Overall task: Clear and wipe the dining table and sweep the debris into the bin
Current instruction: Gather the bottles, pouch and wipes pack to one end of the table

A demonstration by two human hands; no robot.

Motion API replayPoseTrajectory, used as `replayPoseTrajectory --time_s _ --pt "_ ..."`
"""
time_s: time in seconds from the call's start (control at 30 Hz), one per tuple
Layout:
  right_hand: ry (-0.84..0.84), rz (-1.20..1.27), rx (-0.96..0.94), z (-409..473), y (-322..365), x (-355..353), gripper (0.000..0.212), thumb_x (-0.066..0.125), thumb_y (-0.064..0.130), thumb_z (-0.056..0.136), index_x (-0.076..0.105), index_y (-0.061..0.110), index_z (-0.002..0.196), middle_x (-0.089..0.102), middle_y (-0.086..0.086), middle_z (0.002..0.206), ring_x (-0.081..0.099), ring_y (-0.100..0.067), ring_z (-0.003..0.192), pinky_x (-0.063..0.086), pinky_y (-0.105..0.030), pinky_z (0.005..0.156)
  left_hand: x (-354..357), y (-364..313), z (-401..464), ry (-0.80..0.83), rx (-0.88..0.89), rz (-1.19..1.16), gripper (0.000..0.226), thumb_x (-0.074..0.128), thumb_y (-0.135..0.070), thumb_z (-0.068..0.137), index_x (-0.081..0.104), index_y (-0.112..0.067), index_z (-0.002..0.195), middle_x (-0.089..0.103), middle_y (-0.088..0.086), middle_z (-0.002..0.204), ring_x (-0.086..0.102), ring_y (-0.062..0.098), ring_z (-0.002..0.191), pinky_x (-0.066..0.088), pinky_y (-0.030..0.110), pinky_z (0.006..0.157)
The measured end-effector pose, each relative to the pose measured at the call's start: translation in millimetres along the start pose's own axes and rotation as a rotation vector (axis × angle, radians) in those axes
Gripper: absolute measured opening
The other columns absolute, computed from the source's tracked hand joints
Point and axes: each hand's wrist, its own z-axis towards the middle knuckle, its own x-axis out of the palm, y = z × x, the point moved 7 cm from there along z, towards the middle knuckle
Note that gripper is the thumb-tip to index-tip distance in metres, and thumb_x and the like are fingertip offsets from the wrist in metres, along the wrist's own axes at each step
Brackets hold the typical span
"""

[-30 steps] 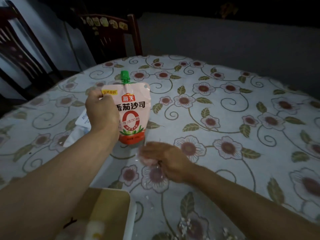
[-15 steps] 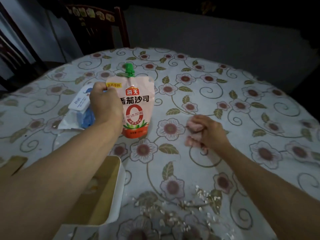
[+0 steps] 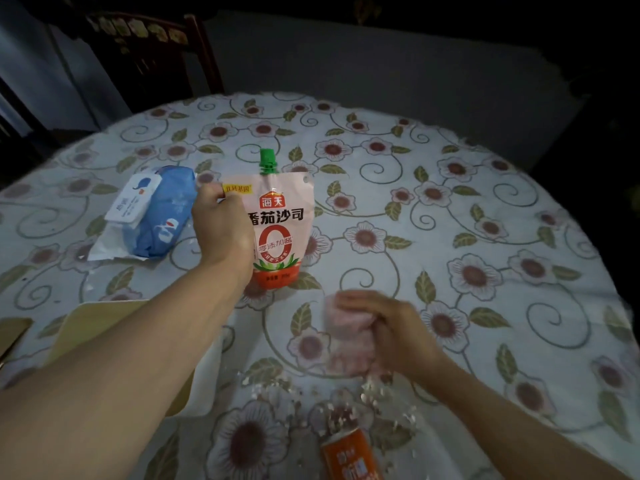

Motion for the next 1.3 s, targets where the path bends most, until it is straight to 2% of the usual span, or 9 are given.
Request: replayPoseTrajectory --time_s 0.13,0.27,0.43,0.6,0.77,0.87,1.03,1.17,1.3 --pt "-0.212 -0.264 0.159 1.8 -49.2 -63.0 0.048 0.049 -0.016 0.082 0.060 0.007 0.123 0.058 -0.005 0.130 0.054 -0.016 0.119 0.035 -0.014 0.103 22.4 7.0 -15.1 0.050 -0.029 -0.016 0.023 0.037 -0.005 0.085 0.046 -0.020 0.070 0.061 0.011 0.089 0.064 0.022 0.070 0.045 0.022 0.045" --pt "-0.081 -0.191 0.053 -30.7 -37.1 -7.8 0.035 0.049 0.011 0.095 0.049 0.026 0.126 0.048 0.024 0.124 0.046 0.020 0.111 0.029 0.009 0.085 42.5 13.5 -29.8 0.098 -0.031 -0.028 0.027 0.038 -0.004 0.085 0.045 -0.022 0.066 0.054 -0.001 0.064 0.055 0.016 0.057 0.043 0.025 0.049" --pt "0.298 -0.016 -0.002 -62.6 -4.9 55.3 0.045 0.053 0.007 0.086 0.052 0.005 0.130 0.053 -0.003 0.134 0.042 -0.005 0.126 0.025 -0.018 0.114 64.8 19.2 -43.2 0.156 -0.052 -0.040 0.025 0.038 -0.004 0.084 0.044 -0.021 0.067 0.056 0.003 0.066 0.056 0.016 0.056 0.042 0.023 0.044" --pt "0.324 -0.034 0.112 -44.3 3.6 10.1 0.068 0.063 0.025 0.082 0.030 0.032 0.142 0.023 0.013 0.150 0.019 -0.004 0.135 0.022 -0.029 0.113 92.6 12.8 -49.7 0.202 -0.055 -0.044 0.026 0.039 -0.004 0.086 0.042 -0.020 0.065 0.053 -0.001 0.061 0.052 0.010 0.050 0.037 0.016 0.036" --pt "-0.130 0.039 0.343 4.4 -7.4 -67.8 0.045 0.068 0.024 0.081 0.045 0.029 0.119 0.047 0.013 0.116 0.050 -0.003 0.102 0.041 -0.014 0.078 130.8 12.4 -49.7 0.277 -0.080 -0.046 0.023 0.041 -0.009 0.085 0.045 -0.021 0.065 0.056 -0.001 0.063 0.057 0.022 0.064 0.046 0.036 0.067" --pt "-0.355 0.082 0.404 34.7 -18.1 -100.2 0.069 0.071 0.024 0.080 0.031 0.022 0.136 0.040 0.004 0.125 0.054 -0.007 0.092 0.052 -0.023 0.072 154.3 10.9 -51.0 0.347 -0.078 -0.113 0.018 0.043 -0.008 0.087 0.049 -0.016 0.072 0.056 0.000 0.065 0.056 0.012 0.055 0.045 0.027 0.055" --pt "-0.456 0.039 0.413 77.1 -36.6 -124.4 0.011 0.055 0.018 0.090 0.054 0.010 0.097 0.061 -0.011 0.107 0.058 -0.015 0.079 0.042 -0.008 0.049 182.6 12.9 -49.6 0.416 -0.067 -0.165 0.022 0.043 -0.006 0.089 0.045 -0.015 0.070 0.053 0.001 0.066 0.050 0.003 0.048 0.042 0.020 0.045" --pt "-0.434 -0.027 0.445 82.8 -48.7 -120.0 0.010 0.053 0.010 0.089 0.057 0.006 0.097 0.064 -0.012 0.102 0.056 -0.020 0.079 0.037 -0.021 0.058 189.0 19.2 -48.5 0.486 -0.064 -0.080 0.011 0.040 -0.005 0.092 0.049 -0.008 0.086 0.055 0.003 0.074 0.052 0.009 0.060 0.043 0.015 0.042" --pt "-0.427 -0.022 0.427 80.7 -45.8 -112.2 0.014 0.048 0.009 0.092 0.056 0.008 0.104 0.060 -0.005 0.099 0.052 -0.010 0.068 0.037 -0.009 0.045 178.1 19.4 -45.5 0.570 -0.001 0.088 0.008 0.043 -0.008 0.093 0.050 -0.009 0.088 0.056 -0.001 0.077 0.052 0.006 0.066 0.041 0.013 0.048"
